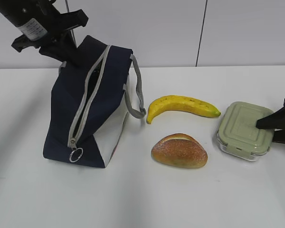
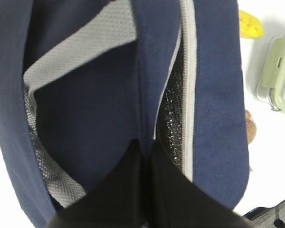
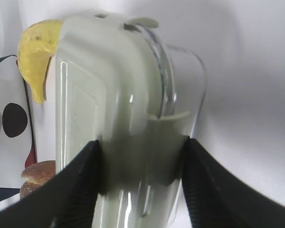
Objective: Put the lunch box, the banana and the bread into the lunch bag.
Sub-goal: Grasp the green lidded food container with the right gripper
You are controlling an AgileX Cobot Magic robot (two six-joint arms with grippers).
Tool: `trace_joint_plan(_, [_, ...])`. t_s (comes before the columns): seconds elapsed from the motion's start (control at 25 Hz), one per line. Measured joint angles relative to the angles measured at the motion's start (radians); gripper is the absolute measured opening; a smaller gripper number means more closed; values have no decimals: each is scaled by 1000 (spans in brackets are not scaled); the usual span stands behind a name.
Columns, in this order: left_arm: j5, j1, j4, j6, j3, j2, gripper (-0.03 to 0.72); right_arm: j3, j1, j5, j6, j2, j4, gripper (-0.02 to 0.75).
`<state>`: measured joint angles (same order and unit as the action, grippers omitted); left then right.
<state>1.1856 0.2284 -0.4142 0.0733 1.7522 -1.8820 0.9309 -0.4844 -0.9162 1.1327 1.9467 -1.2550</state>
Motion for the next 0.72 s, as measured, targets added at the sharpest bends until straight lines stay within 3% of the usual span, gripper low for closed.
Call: trace_joint_plan(0.72, [3,0,0,0,0,0,0,-2,0,-107,28,2,-9,367])
